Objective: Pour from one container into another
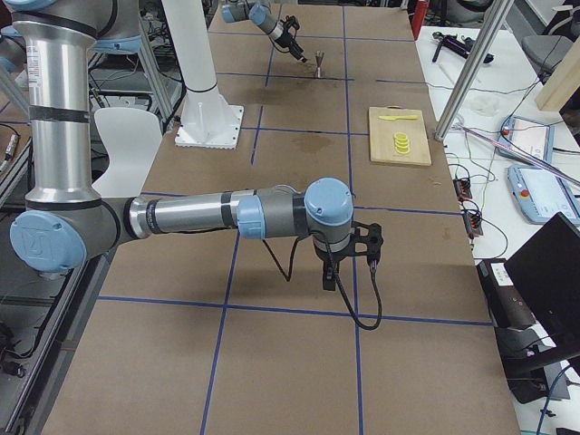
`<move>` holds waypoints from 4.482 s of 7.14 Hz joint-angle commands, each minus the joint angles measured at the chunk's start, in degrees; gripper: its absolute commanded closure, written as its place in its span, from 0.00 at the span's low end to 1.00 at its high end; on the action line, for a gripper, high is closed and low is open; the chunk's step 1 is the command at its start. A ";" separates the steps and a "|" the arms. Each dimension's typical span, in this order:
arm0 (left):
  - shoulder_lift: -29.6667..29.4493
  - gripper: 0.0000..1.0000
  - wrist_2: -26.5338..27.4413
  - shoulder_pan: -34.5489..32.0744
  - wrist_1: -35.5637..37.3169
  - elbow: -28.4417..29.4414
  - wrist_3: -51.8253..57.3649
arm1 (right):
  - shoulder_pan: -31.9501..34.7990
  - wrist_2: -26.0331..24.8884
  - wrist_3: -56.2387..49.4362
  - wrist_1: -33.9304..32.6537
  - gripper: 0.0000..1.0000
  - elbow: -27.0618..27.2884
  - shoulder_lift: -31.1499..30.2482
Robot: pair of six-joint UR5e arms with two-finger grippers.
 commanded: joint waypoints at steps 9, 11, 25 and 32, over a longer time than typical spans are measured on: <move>-10.03 0.17 16.04 -0.74 2.07 14.24 -0.43 | -0.89 -0.20 0.57 -0.03 0.00 0.32 0.19; -10.03 0.21 16.04 -1.62 2.07 14.24 -0.26 | -0.98 -0.12 0.57 -0.03 0.00 0.32 0.19; -11.87 1.00 15.60 -6.01 1.11 7.66 9.28 | -2.72 -0.37 1.00 0.15 0.00 2.49 0.27; -24.70 1.00 -2.94 -13.05 -21.22 8.88 42.28 | -24.85 -12.21 29.10 11.36 0.00 16.14 0.71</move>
